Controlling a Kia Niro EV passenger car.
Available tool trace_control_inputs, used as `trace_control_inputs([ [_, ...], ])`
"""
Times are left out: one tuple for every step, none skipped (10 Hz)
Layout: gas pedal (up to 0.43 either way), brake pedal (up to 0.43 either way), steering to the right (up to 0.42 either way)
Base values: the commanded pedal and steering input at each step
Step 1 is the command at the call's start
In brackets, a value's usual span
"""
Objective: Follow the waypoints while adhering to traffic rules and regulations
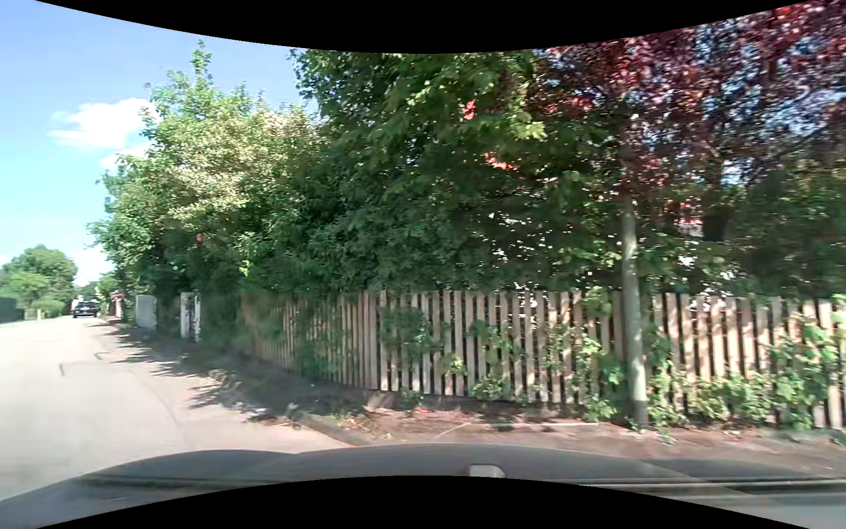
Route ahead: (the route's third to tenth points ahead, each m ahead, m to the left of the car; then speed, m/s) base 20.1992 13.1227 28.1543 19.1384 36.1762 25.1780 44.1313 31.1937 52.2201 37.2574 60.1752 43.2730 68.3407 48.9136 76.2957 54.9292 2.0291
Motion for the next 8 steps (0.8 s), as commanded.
trace_control_inputs([
  [0.0,0.0,-0.965],
  [0.0,0.0,-0.962],
  [0.02,0.0,-0.946],
  [0.028,0.0,-0.93],
  [0.039,0.0,-0.904],
  [0.047,0.0,-0.87],
  [0.059,0.0,-0.839],
  [0.059,0.0,-0.809],
])
